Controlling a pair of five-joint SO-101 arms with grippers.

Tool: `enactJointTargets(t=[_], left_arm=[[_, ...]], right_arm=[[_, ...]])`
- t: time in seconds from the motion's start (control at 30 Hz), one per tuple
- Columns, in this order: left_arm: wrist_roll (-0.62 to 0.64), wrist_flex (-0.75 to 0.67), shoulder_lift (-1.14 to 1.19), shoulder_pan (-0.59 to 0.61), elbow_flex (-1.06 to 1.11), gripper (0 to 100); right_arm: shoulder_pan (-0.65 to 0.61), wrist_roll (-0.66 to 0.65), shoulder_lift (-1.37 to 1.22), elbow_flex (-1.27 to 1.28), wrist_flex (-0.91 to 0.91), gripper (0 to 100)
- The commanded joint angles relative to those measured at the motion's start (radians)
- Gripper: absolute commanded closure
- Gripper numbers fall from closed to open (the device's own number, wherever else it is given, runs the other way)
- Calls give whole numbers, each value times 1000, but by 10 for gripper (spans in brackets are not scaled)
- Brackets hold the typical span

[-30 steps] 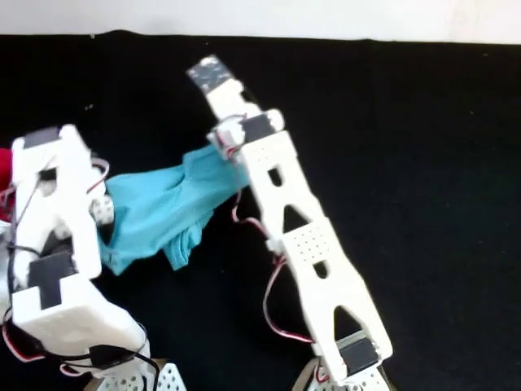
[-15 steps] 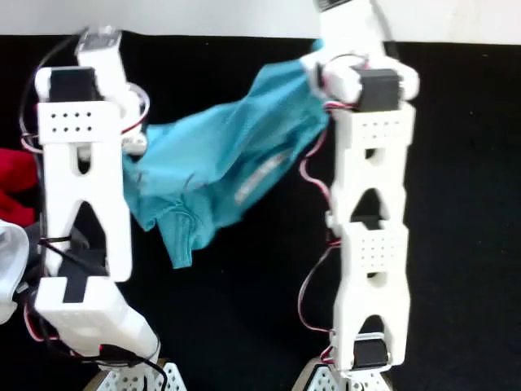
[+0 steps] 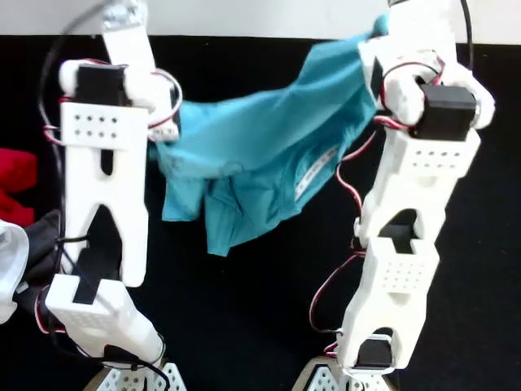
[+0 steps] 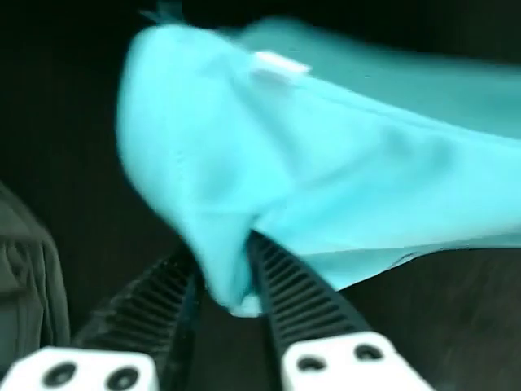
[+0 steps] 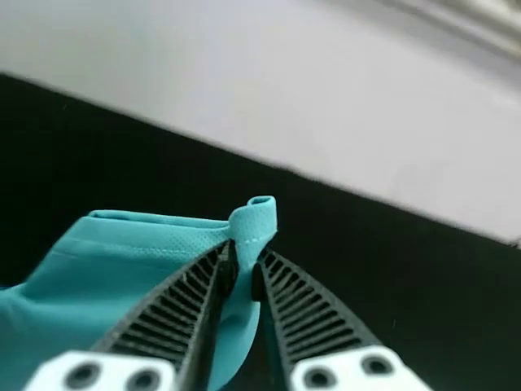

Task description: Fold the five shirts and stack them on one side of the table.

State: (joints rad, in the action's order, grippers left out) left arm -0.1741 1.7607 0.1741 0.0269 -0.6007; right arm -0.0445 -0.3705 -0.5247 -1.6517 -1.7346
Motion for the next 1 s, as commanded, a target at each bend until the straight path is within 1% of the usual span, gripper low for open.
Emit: enactJointTargets(t=[0.0, 0.1, 0.17, 0.27, 0.33, 0.4, 0.53, 0.63, 0.77, 0.97], left_arm=[[8, 3, -41, 8, 222, 860], [3, 2, -41, 22, 392, 860], [-21, 2, -41, 27, 463, 860], [-49, 3, -42, 33, 490, 857], [-51, 3, -44, 38, 469, 857], [-48, 2, -41, 36, 432, 857], [-44, 0, -31, -22, 357, 857], [14, -35, -31, -79, 309, 857], [101, -143, -28, -160, 315, 857], [110, -377, -28, -275, 487, 856]], right_arm=[[58, -11, 65, -108, -30, 993], [84, -11, 79, -107, -31, 993], [93, -11, 97, -107, -33, 993], [96, -11, 136, -93, -33, 993], [96, -11, 177, -22, -33, 993], [94, -8, 234, 114, -33, 993], [90, -5, 387, 518, -31, 993], [94, -3, 512, 834, -27, 993], [96, -9, 667, 1168, -12, 993], [127, -11, 897, 1529, 133, 993]])
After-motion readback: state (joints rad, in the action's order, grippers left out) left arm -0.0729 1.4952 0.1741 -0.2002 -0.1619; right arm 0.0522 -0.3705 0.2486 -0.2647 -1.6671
